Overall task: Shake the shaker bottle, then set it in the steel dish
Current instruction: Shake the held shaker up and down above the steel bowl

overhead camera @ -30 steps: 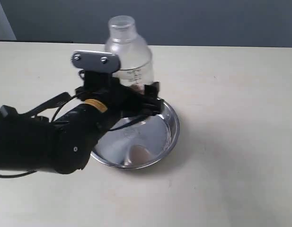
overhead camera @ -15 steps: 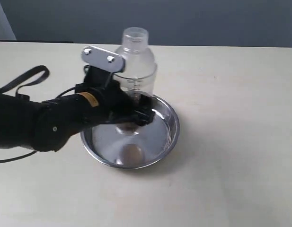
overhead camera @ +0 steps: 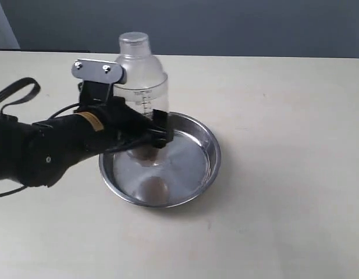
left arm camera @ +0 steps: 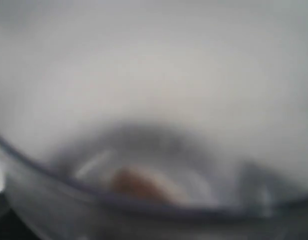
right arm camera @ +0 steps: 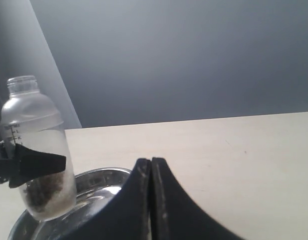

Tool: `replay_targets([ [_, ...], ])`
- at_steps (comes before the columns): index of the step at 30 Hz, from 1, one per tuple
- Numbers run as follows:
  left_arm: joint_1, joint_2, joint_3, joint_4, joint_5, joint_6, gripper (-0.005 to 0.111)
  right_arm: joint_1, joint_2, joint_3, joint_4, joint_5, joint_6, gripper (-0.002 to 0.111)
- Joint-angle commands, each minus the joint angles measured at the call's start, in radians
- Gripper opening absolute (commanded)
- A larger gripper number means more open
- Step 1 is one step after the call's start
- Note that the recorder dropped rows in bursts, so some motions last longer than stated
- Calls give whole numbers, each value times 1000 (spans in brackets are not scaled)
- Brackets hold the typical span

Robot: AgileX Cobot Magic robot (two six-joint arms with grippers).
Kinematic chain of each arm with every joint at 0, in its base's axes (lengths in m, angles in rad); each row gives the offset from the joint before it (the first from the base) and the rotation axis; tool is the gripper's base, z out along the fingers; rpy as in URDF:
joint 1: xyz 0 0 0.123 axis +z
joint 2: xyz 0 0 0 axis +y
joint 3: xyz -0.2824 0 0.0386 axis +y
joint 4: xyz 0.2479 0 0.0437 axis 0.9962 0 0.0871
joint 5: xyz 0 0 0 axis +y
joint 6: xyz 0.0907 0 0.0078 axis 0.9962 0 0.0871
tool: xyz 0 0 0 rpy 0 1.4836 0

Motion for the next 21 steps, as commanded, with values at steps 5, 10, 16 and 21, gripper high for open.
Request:
replay_targets([
  [5, -18, -83, -45, 179, -13, -72, 0, -1, -4, 2, 1, -8, -4, -1],
  [10, -58, -2, -7, 76, -59, 24, 0, -1, -4, 2, 3, -6, -4, -1],
  [16, -80, -29, -20, 106, -232, -26, 0, -1, -4, 2, 6, -6, -4, -1],
  [21, -71, 106, 3, -80, -132, 76, 0, -1, -4, 2, 5, -8, -4, -1],
])
